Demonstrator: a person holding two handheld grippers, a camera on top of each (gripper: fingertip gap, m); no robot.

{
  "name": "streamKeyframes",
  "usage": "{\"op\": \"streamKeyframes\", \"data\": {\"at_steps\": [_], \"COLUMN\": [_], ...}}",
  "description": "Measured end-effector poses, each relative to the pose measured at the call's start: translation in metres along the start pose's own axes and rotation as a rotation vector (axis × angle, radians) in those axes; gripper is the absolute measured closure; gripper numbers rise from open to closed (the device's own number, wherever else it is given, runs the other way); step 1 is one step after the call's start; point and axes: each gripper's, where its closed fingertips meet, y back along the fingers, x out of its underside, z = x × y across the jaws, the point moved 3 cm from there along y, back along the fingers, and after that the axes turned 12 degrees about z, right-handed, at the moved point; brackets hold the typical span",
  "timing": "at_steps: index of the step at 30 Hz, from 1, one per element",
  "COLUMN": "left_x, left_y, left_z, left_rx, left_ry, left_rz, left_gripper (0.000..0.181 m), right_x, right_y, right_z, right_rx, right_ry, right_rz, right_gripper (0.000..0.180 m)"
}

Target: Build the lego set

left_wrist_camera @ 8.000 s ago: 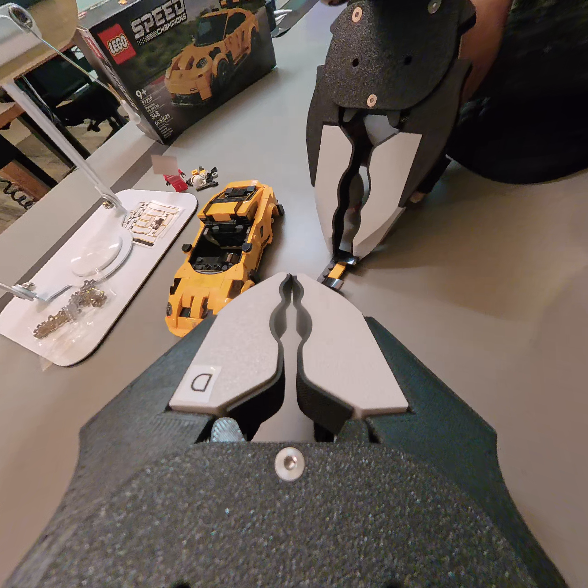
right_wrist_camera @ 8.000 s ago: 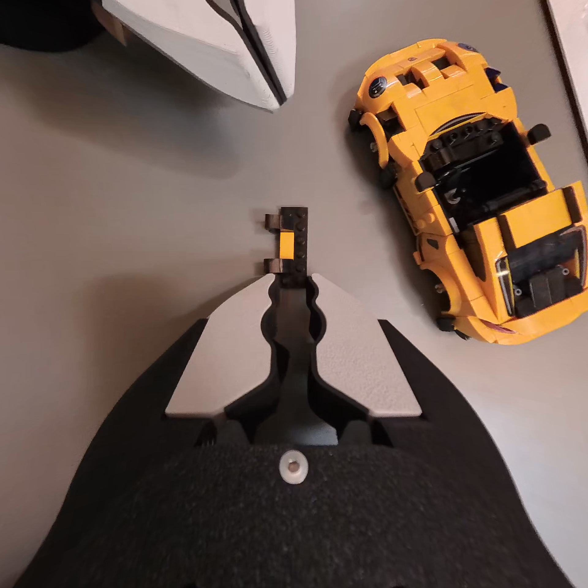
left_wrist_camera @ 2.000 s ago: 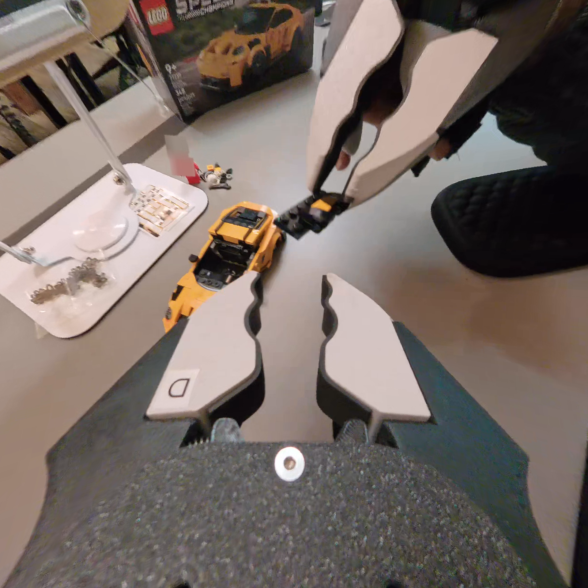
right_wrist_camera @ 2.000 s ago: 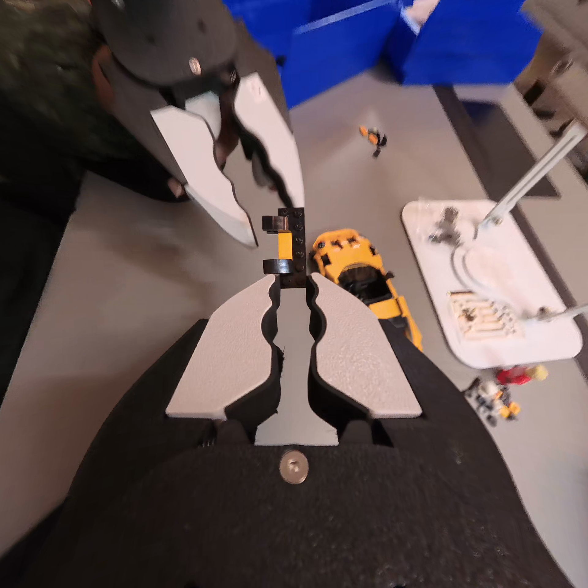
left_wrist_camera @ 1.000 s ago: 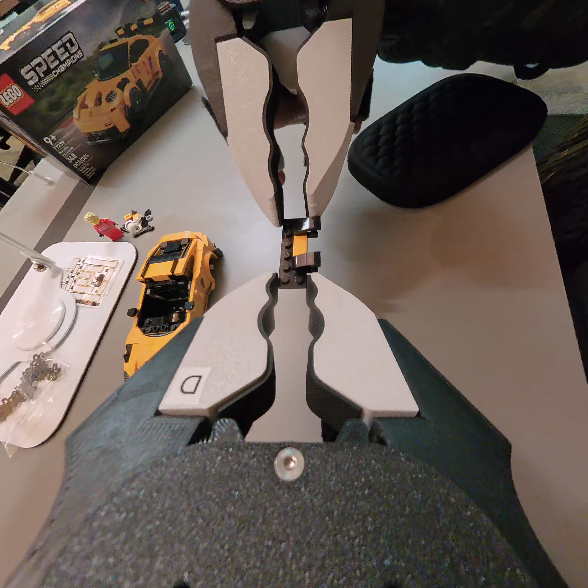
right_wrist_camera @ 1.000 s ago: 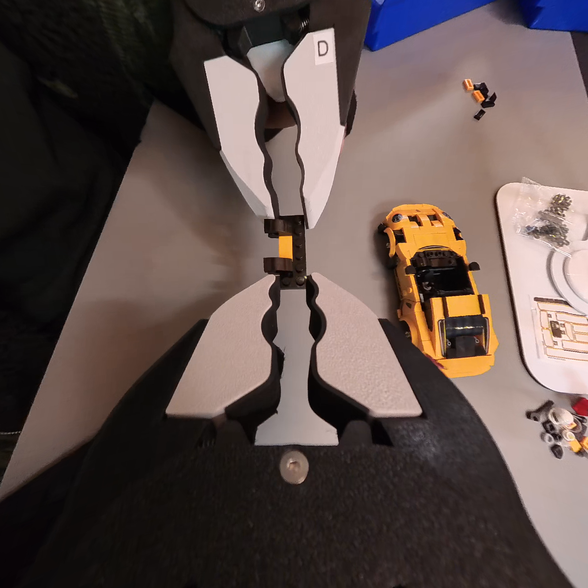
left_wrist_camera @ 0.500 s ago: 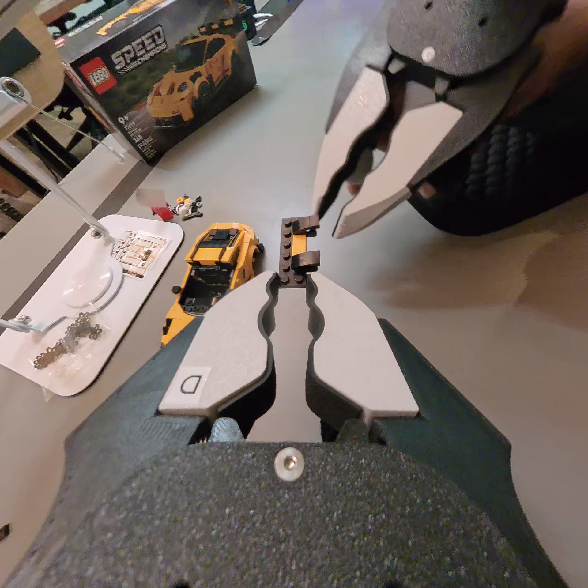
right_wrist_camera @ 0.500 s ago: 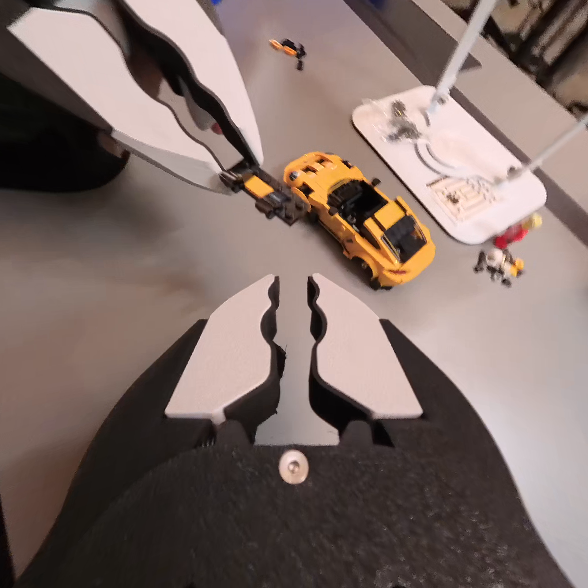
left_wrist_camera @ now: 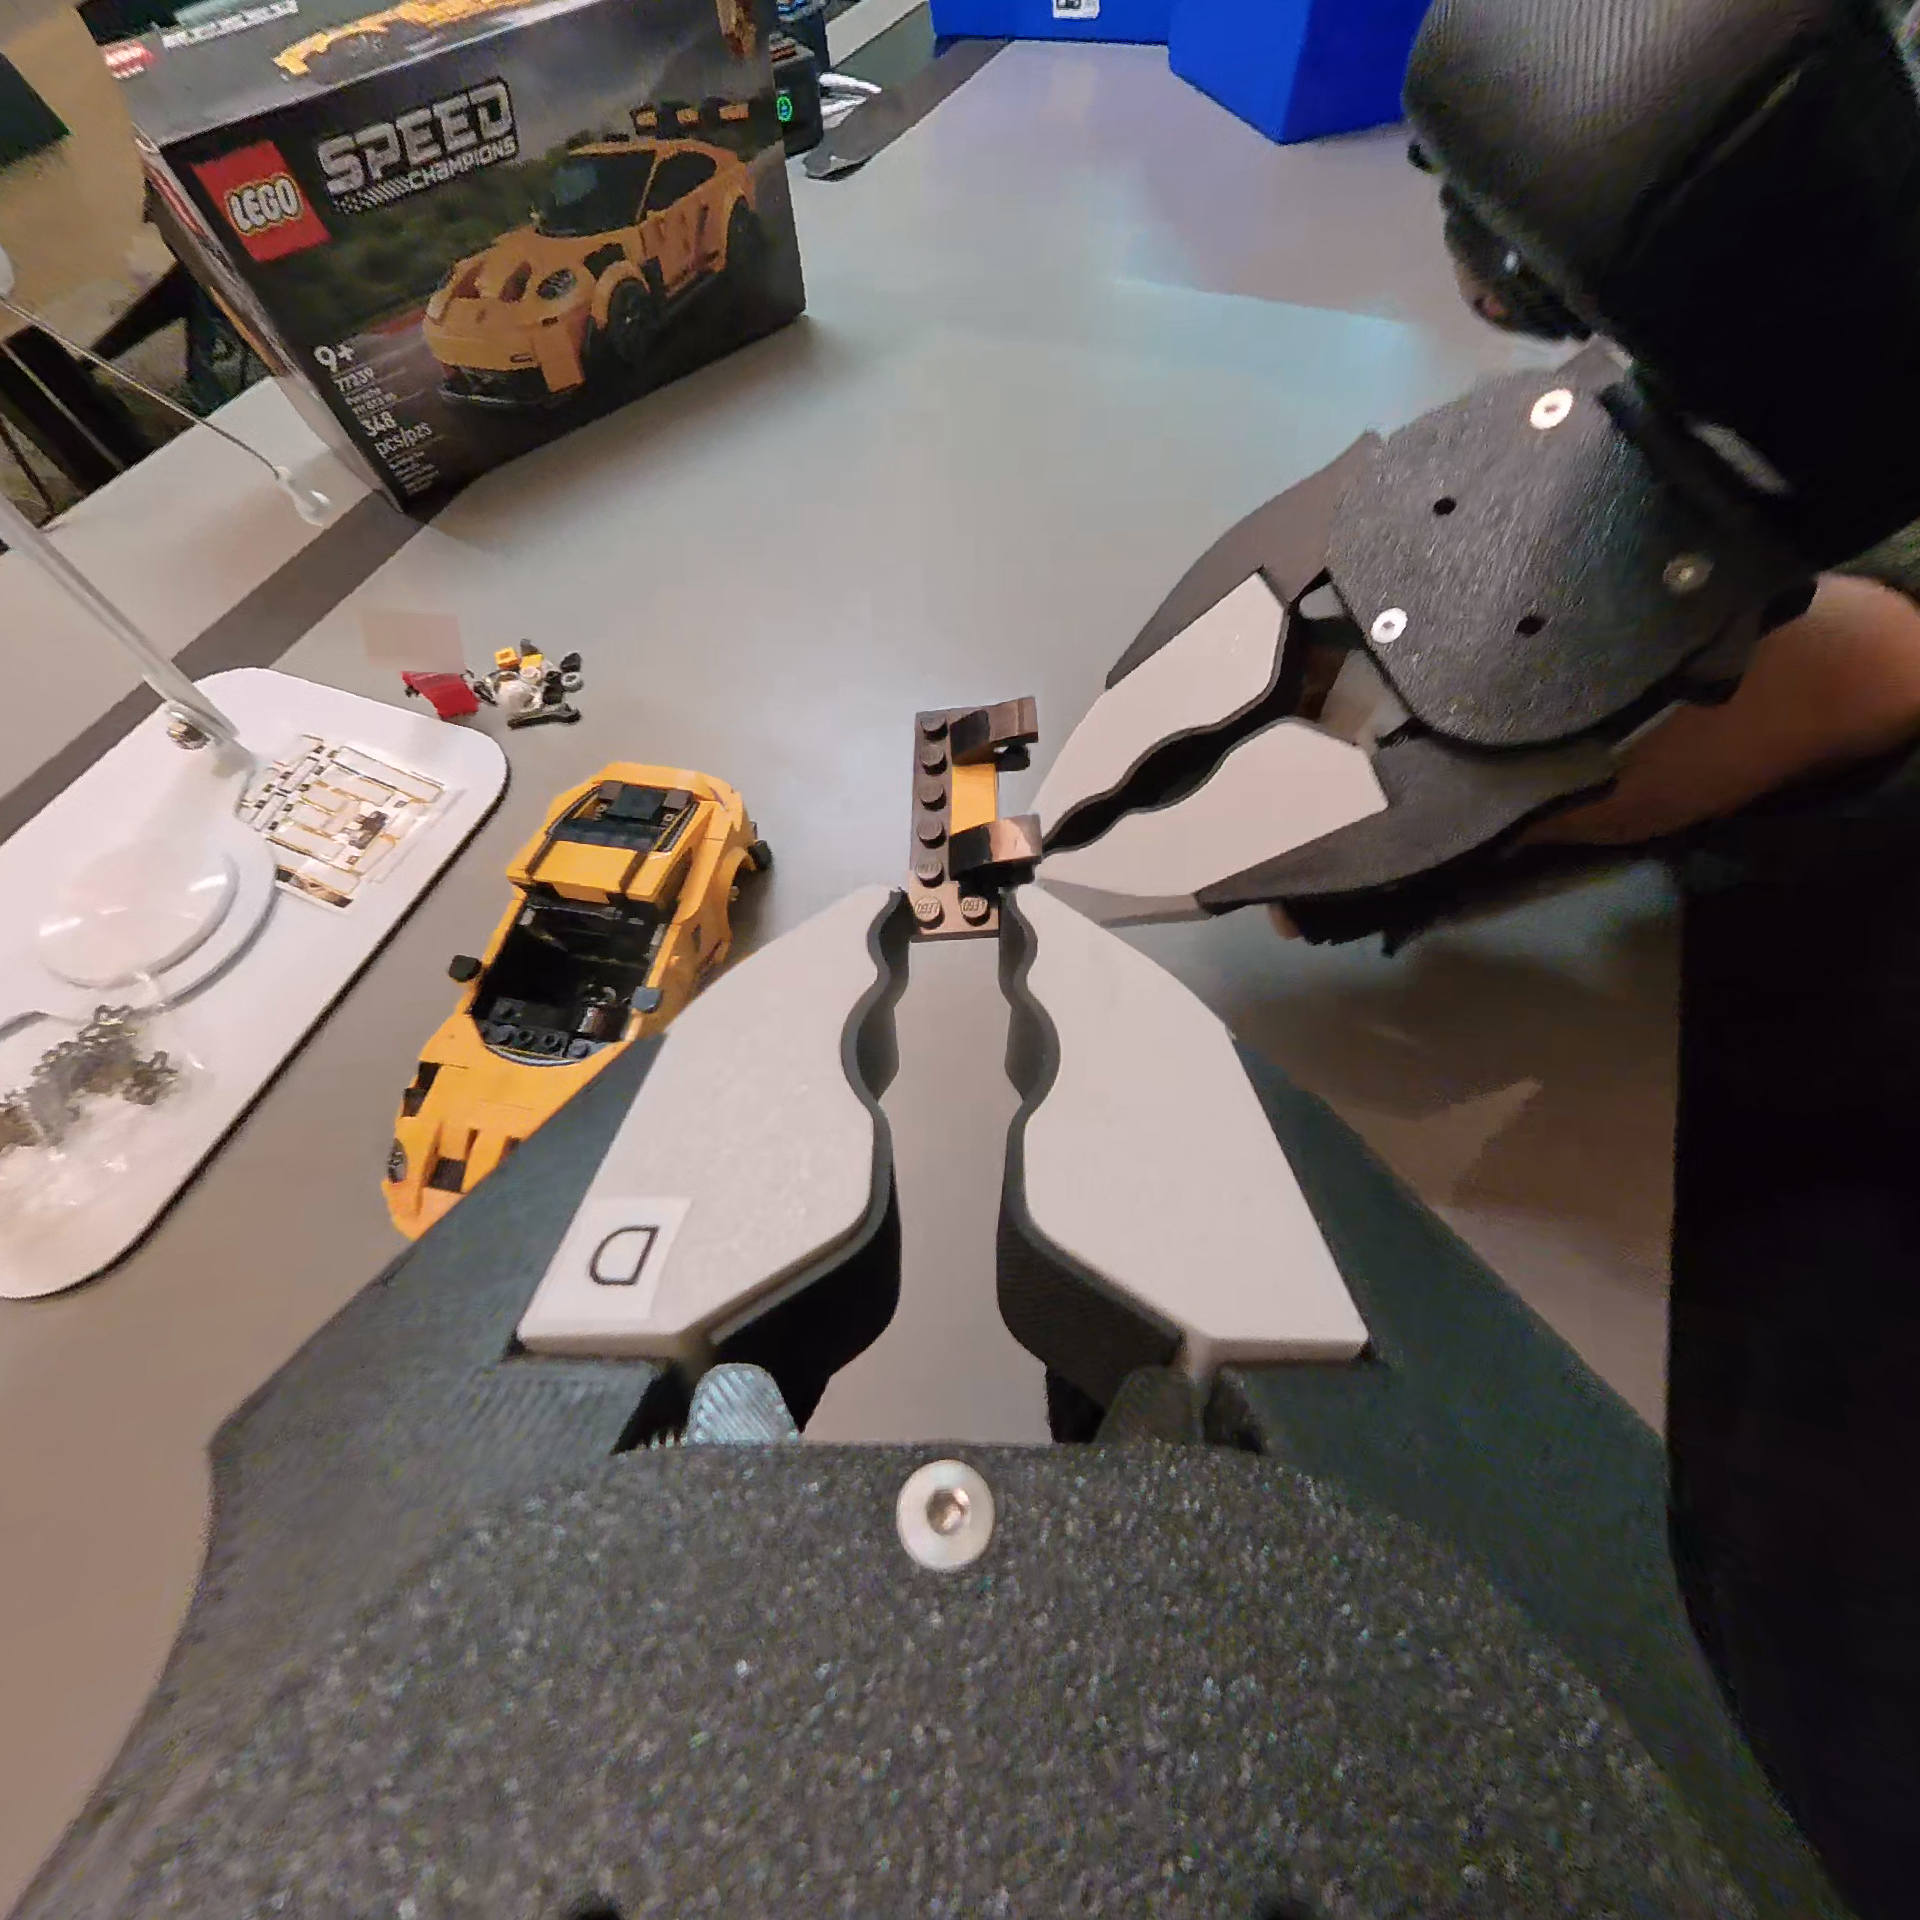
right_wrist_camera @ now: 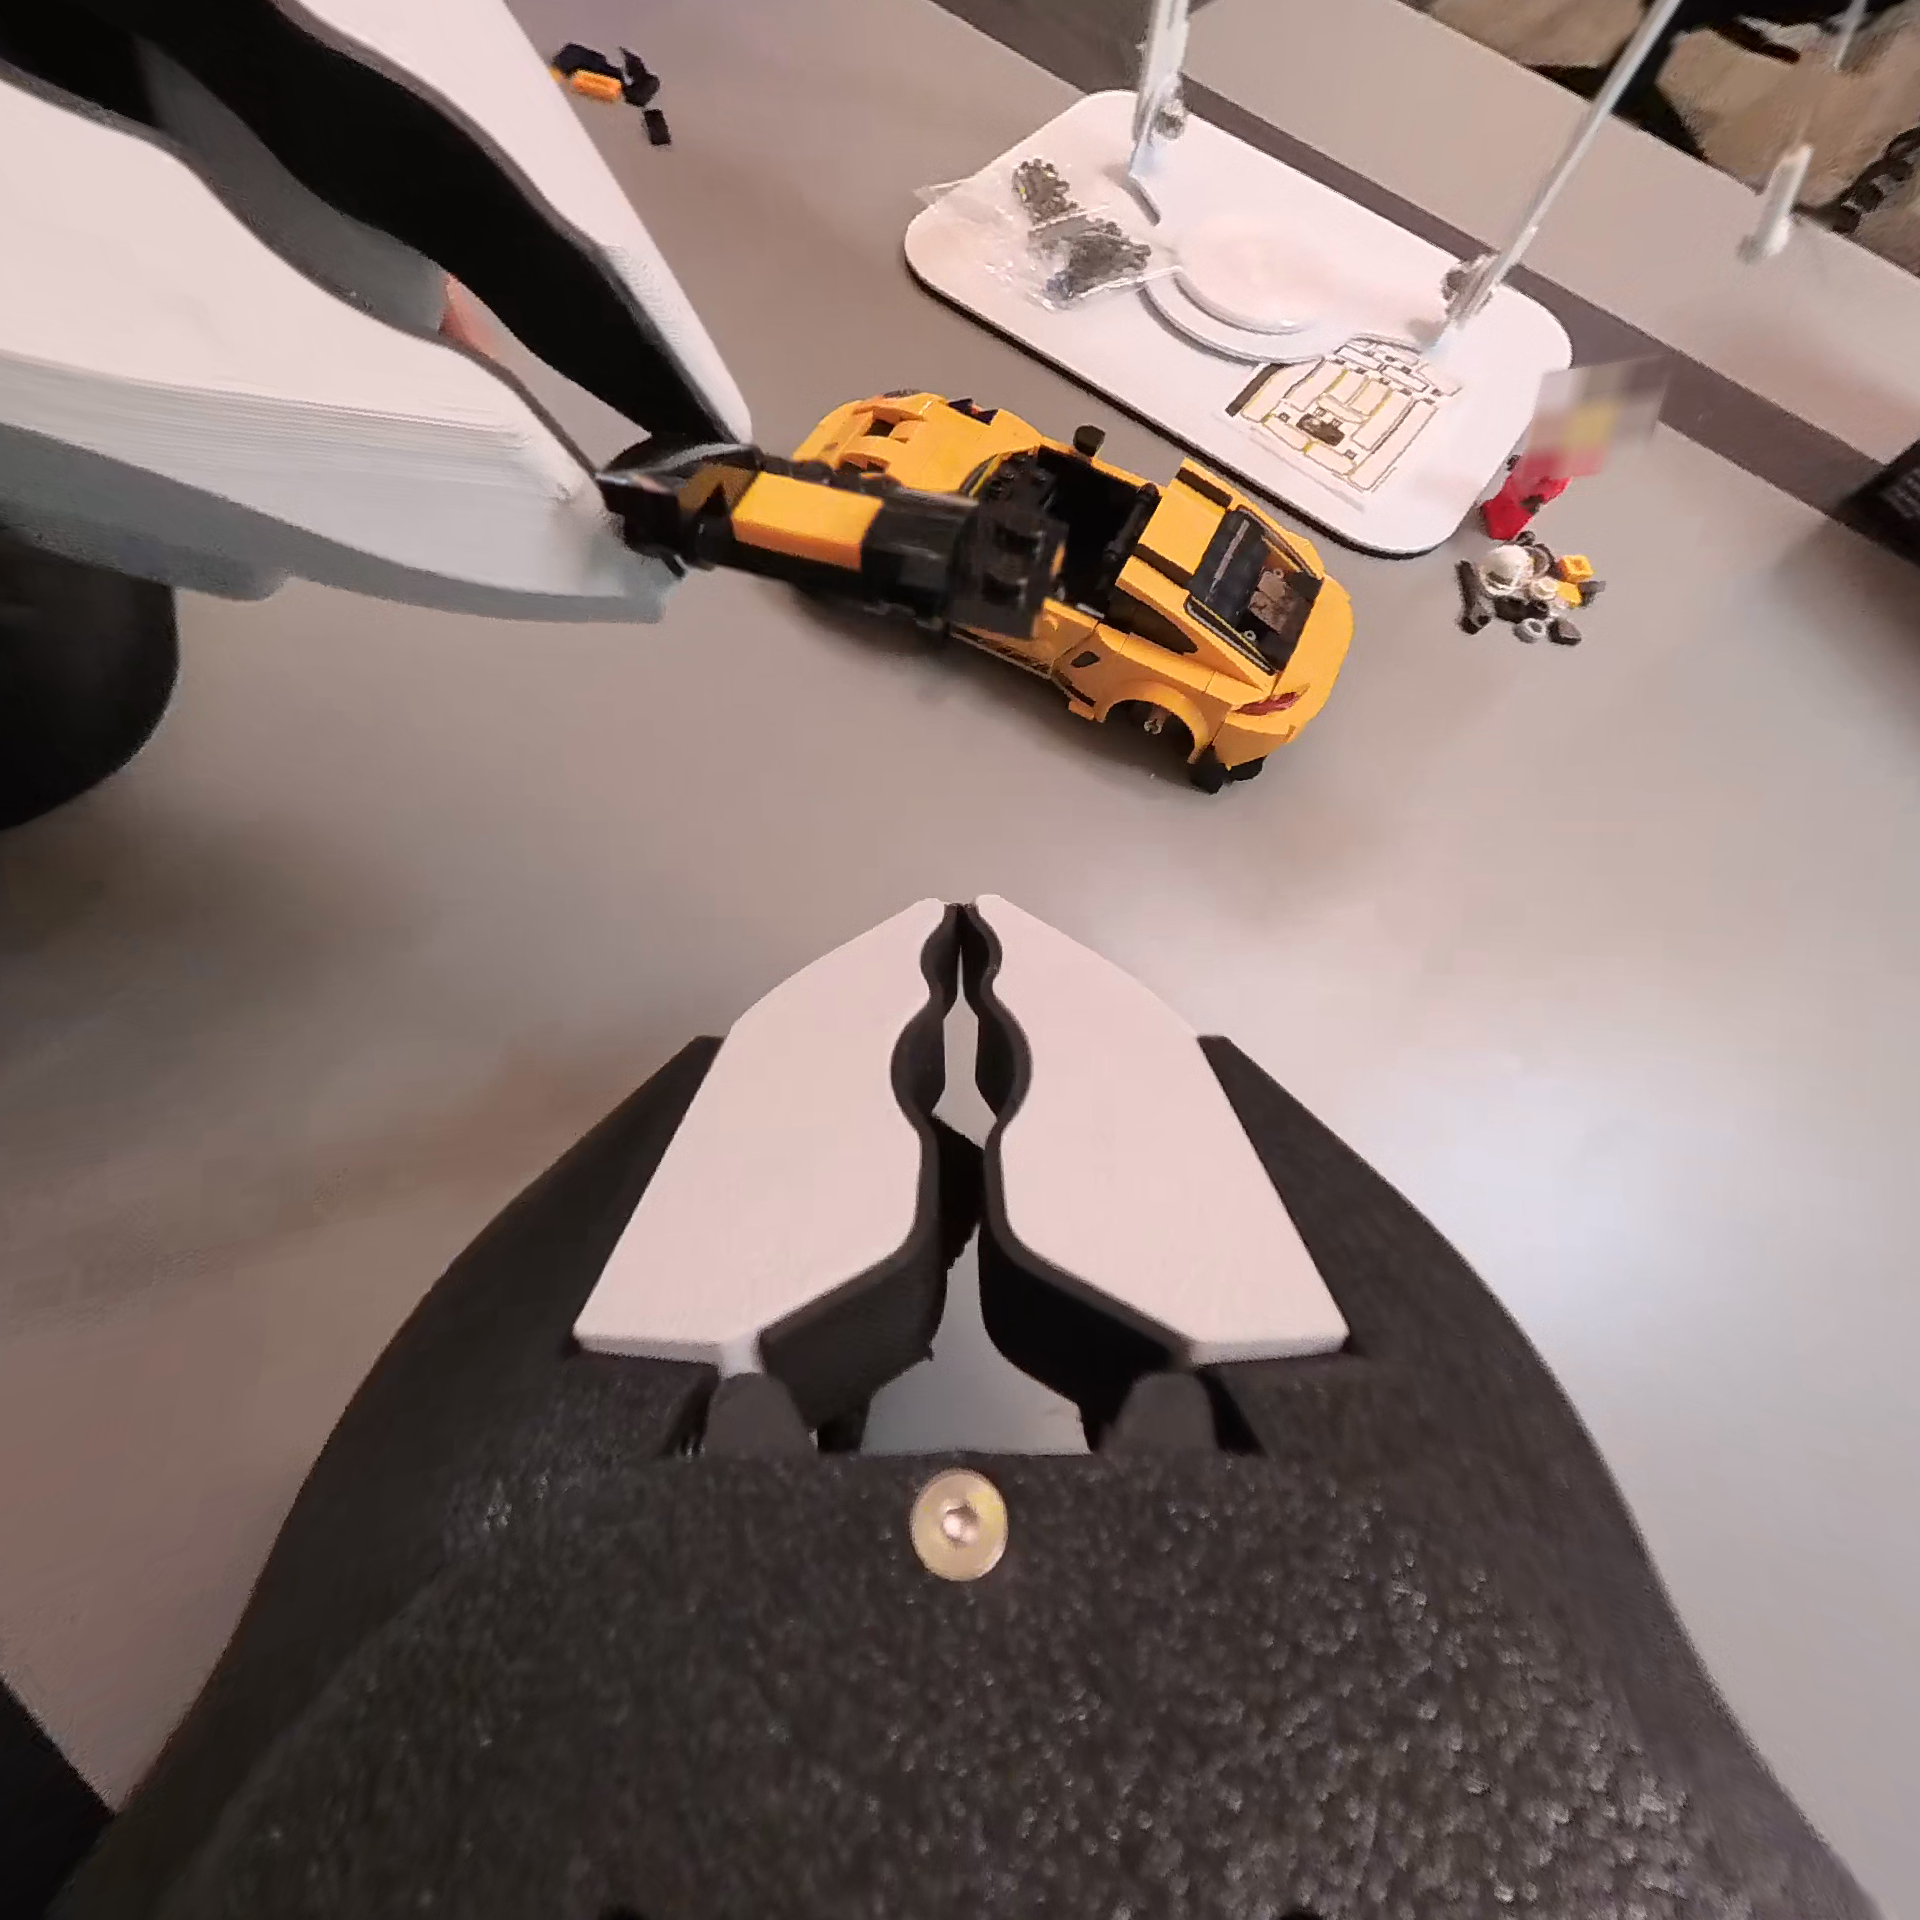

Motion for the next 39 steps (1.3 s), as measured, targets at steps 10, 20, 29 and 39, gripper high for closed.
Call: {"op": "streamKeyframes", "data": {"at_steps": [10, 20, 29, 39], "left_x": [0.004, 0.004, 0.004, 0.009], "left_y": [-0.007, -0.012, -0.010, -0.006], "left_z": [-0.002, -0.012, -0.019, -0.011], "left_rx": [0.048, 0.078, 0.069, -0.004], "left_ry": [0.126, 0.141, 0.049, -0.134], "left_rz": [0.057, 0.101, 0.100, 0.077], "left_gripper": [0.164, 0.164, 0.164, 0.164], "right_x": [-0.003, 0.003, 0.009, 0.014], "right_y": [-0.011, -0.021, -0.024, -0.024], "right_z": [0.007, 0.004, 0.004, 0.010], "right_rx": [0.107, 0.144, 0.137, 0.073], "right_ry": [-0.020, 0.000, 0.017, 0.046], "right_rz": [0.023, 0.083, 0.125, 0.144], "right_gripper": [0.180, 0.180, 0.180, 0.180]}}
